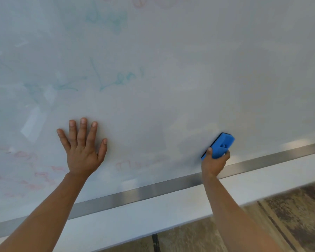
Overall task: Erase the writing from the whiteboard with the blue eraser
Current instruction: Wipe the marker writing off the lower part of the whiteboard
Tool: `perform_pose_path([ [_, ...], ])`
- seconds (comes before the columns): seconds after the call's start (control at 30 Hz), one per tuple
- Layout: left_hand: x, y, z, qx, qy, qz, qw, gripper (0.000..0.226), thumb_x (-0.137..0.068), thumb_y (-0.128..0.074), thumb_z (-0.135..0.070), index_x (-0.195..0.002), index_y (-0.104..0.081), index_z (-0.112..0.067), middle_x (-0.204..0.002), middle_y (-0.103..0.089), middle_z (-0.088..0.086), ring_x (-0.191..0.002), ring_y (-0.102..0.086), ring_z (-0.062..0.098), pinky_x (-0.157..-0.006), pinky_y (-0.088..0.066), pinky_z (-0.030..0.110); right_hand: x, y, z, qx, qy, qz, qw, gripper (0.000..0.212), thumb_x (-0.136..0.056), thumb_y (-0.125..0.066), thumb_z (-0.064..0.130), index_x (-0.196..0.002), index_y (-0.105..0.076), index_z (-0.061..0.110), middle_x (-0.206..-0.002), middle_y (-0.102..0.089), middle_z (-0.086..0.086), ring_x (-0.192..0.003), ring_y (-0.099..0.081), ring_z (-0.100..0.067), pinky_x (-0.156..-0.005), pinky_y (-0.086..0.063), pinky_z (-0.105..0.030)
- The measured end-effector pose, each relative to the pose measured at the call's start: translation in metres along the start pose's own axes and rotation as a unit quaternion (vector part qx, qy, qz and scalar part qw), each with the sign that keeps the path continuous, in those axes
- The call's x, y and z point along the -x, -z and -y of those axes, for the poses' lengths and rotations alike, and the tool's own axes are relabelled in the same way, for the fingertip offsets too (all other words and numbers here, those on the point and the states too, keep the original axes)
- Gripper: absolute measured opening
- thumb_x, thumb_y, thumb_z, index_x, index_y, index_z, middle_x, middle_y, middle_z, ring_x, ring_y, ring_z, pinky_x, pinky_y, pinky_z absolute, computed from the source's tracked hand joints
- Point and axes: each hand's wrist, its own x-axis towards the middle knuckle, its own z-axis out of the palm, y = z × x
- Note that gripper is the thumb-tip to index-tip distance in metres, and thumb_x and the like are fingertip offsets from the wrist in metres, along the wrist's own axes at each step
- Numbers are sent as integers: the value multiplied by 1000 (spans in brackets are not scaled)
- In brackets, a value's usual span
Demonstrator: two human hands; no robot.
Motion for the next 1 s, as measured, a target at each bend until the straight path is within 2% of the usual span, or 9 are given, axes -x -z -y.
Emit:
perform_pose_path([
  [0.07, 1, -1, 0, 2, 1, -1, 1000, 67, -95, -53, -36, -152, -29, -11, -165, -6, 4, -152, -2, 30, -118, 0, 59, 0, 5, -15, -17, -63, 12, 998, 65, -94, -68, 27, -147, -30, 23, -137, -52, -11, -118, -57, -30, -101, -50, -46],
  [0.17, 0, -2, -1, 4, 4, -1, 1000, 66, -95, -53, -35, -152, -29, -11, -165, -6, 3, -151, -2, 30, -118, 0, 59, 19, 2, -30, -23, -45, 39, 998, 60, -91, -72, 21, -137, -35, 21, -130, -55, -6, -115, -60, -29, -98, -52, -43],
  [0.23, -1, -2, -2, 4, 8, 0, 1000, 66, -95, -53, -35, -151, -29, -11, -165, -6, 3, -151, -1, 30, -118, 0, 60, 42, -2, -36, -3, 9, 69, 998, 54, -86, -77, 17, -126, -40, 20, -120, -56, -4, -110, -62, -30, -90, -55, -41],
  [0.3, -1, -2, -5, 5, 12, 0, 1000, 66, -94, -53, -34, -152, -28, -11, -165, -5, 3, -151, -1, 30, -118, 0, 60, 68, -6, -46, 73, 142, 120, 980, 54, -78, -83, 10, -116, -46, 16, -111, -58, -8, -103, -60, -33, -78, -55, -39],
  [0.4, 0, -1, -4, 1, 11, 5, 1000, 67, -95, -52, -35, -153, -25, -13, -165, -3, 2, -152, 1, 30, -118, 0, 59, 106, -14, -58, 227, 376, 222, 871, 54, -62, -89, 2, -107, -59, 5, -106, -60, -13, -97, -57, -33, -69, -56, -36],
  [0.47, 0, 0, -2, -6, 4, 12, 1000, 68, -96, -51, -37, -154, -22, -16, -165, -1, 1, -152, 2, 28, -119, 0, 58, 116, -21, -56, 281, 457, 243, 808, 54, -56, -88, -2, -104, -64, 5, -105, -62, -14, -96, -58, -34, -71, -59, -39],
  [0.6, 3, 0, 2, -22, -4, 18, 1000, 69, -97, -50, -40, -154, -20, -17, -165, -1, 2, -152, 2, 28, -119, 0, 58, 101, -16, -50, 314, 566, 221, 729, 63, -52, -90, -1, -109, -66, 6, -102, -65, -19, -92, -62, -37, -70, -58, -44],
  [0.83, 3, -3, 4, -45, -15, 24, 999, 69, -97, -49, -43, -155, -21, -17, -165, -2, 3, -152, -1, 29, -119, -5, 59, 74, -28, 31, 139, 548, 107, 818, 66, -80, -79, 11, -138, -48, 10, -122, -53, -17, -108, -48, -31, -86, -52, -41],
  [1.0, 2, 4, 0, -47, -1, 12, 999, 69, -93, -58, -40, -152, -30, -18, -162, -15, 8, -151, -12, 30, -117, -15, 59, 112, -55, 45, 163, 629, 111, 752, 59, -88, -69, 22, -142, -46, 17, -123, -49, -11, -110, -49, -30, -88, -41, -42],
])
